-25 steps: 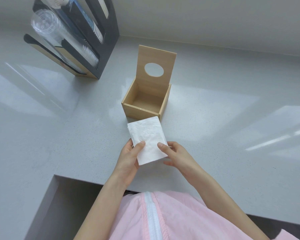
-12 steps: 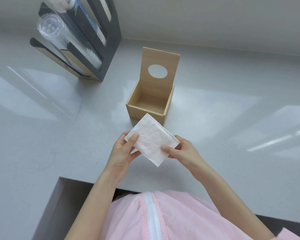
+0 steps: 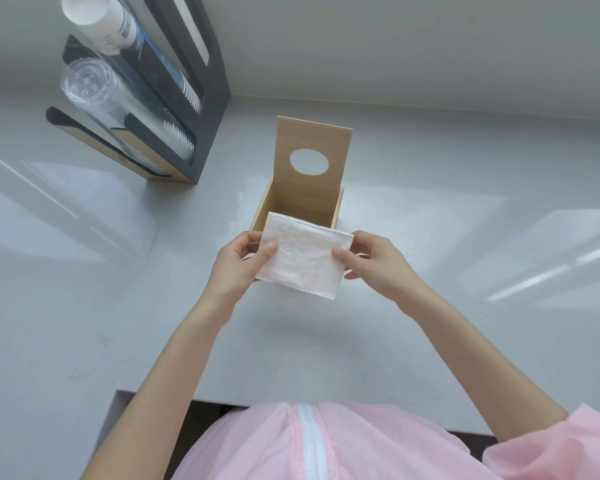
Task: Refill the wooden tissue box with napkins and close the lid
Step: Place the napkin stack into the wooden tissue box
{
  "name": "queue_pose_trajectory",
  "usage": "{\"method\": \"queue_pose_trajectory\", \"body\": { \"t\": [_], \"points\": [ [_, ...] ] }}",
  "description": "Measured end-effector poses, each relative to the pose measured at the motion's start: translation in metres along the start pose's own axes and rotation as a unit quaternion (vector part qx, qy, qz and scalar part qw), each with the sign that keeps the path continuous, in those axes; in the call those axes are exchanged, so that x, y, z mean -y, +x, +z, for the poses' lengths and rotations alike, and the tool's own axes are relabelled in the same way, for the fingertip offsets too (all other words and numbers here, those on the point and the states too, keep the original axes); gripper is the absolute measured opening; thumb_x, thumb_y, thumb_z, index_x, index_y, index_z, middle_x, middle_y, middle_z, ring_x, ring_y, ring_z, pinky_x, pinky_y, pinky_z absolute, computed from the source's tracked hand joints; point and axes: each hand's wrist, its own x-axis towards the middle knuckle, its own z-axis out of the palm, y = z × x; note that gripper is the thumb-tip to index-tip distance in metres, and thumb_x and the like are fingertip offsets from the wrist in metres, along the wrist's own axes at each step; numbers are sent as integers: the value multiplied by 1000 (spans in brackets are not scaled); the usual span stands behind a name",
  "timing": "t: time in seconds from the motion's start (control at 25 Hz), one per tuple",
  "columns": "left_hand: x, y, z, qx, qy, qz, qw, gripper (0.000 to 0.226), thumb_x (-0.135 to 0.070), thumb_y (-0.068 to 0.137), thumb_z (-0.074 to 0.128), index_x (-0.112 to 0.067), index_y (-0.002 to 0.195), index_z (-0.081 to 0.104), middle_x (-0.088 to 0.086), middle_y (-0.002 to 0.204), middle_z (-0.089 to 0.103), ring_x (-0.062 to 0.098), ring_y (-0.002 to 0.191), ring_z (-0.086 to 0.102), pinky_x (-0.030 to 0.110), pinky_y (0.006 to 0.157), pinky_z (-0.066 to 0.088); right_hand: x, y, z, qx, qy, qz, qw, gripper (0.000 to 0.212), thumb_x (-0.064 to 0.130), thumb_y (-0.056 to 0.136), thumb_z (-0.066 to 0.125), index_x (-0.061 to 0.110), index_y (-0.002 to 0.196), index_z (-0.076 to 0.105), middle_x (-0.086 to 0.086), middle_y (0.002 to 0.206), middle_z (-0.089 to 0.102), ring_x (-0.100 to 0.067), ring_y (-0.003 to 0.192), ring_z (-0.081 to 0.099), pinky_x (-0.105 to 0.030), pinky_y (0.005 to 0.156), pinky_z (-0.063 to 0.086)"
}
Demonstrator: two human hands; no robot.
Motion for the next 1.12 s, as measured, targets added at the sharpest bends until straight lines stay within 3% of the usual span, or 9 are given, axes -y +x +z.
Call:
{"method": "queue_pose_trajectory", "body": {
  "t": [0.16,0.32,0.44,0.56,0.64,0.72,0.84,1.0,1.12],
  "points": [
    [-20,29,-3,-13,41,38,998,11,-21,88,60,-27,79,62,-1,85,63,14,79,58,26,77,46,19,28,-5,-51,-58,-15,997,13,20,88,55,22,76,55,-1,87,61,-18,79,56,-31,73,50],
    [-37,59,-6,-35,129,68,989,6,-26,87,60,-21,88,64,-4,81,62,15,80,57,24,70,45,34,54,-7,-89,-152,-36,984,11,20,88,52,10,89,58,-1,78,57,-21,76,51,-26,56,38],
    [-45,73,-2,-51,256,92,961,22,-25,87,59,-17,108,61,1,86,60,19,82,55,28,73,43,39,69,-4,-106,-291,-59,949,14,18,87,47,5,87,53,-9,83,61,-32,82,55,-32,61,36],
    [-45,78,2,-49,366,124,921,20,-21,87,56,-11,104,60,7,92,64,23,84,57,29,71,44,40,77,1,-93,-436,-80,892,9,14,89,43,8,84,46,-13,88,61,-35,82,52,-32,62,32],
    [-44,81,4,-41,451,145,879,16,-19,88,53,-8,97,59,9,97,67,29,89,60,34,70,45,41,81,5,-77,-510,-83,853,13,10,89,43,12,76,40,-9,71,49,-33,76,45,-30,54,26],
    [-44,84,10,-39,565,165,807,16,-16,89,47,-5,94,57,12,97,66,33,91,57,34,61,36,41,87,9,-57,-568,-84,817,21,4,87,46,11,68,38,-4,62,41,-35,77,50,-26,45,17],
    [-45,86,22,-10,685,180,706,14,-8,89,43,-3,97,54,14,101,65,33,96,55,33,56,25,48,91,19,-7,-635,-80,769,27,-4,83,50,10,62,43,-8,94,66,-32,95,62,-23,45,19],
    [-43,92,36,55,761,170,623,20,-1,86,47,-5,105,54,10,109,65,30,102,59,30,60,29,60,92,35,34,-693,-71,717,21,2,86,52,14,99,64,-2,111,66,-24,106,61,-26,66,32],
    [-44,97,42,79,782,164,597,23,2,85,50,-6,105,57,8,109,66,28,103,61,25,48,25,57,96,43,49,-712,-83,695,23,7,86,55,16,107,61,1,115,64,-20,110,59,-24,62,32]
  ]
}}
